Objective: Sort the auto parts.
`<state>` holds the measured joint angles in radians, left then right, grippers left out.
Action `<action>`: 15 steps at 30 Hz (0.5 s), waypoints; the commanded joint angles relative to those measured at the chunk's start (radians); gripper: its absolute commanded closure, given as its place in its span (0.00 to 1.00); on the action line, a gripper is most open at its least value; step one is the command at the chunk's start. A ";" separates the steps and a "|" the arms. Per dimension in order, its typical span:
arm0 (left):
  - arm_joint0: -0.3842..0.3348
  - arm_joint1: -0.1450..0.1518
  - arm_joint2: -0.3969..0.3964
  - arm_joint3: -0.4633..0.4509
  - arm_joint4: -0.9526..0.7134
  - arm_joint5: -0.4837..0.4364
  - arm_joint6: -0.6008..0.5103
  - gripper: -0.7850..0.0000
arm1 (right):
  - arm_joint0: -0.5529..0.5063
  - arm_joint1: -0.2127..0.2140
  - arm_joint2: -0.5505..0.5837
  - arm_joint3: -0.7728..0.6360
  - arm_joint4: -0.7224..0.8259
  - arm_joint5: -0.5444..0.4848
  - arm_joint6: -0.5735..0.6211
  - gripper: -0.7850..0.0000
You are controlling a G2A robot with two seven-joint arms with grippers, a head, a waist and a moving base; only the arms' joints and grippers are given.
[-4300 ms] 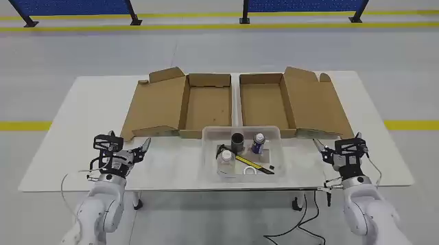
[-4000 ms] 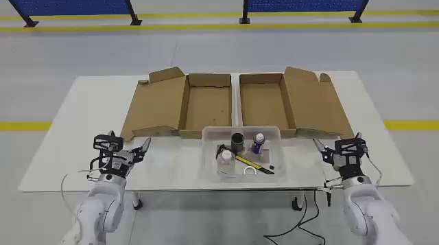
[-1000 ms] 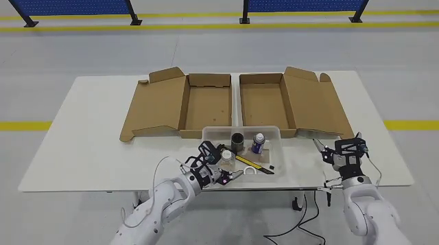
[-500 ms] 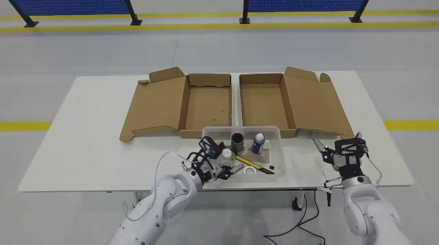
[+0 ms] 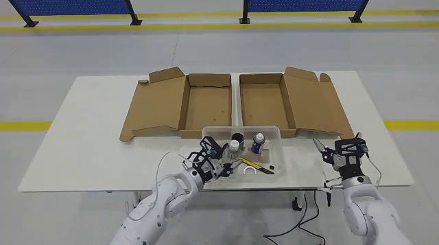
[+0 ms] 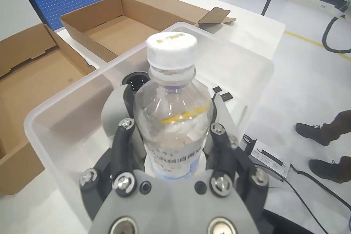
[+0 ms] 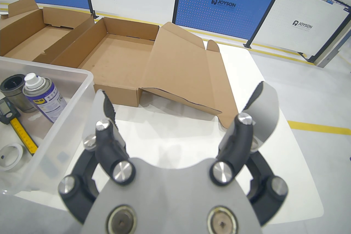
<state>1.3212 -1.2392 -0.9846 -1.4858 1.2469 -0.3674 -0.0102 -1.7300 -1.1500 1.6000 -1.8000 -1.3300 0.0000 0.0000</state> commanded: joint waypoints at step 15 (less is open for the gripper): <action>-0.007 -0.004 -0.024 -0.019 -0.016 0.029 0.055 1.00 | 0.000 0.000 0.000 0.000 0.000 0.000 0.000 0.00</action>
<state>1.3158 -1.2432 -1.0030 -1.4989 1.2347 -0.3408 0.0411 -1.7300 -1.1500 1.6000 -1.8000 -1.3300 0.0000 0.0000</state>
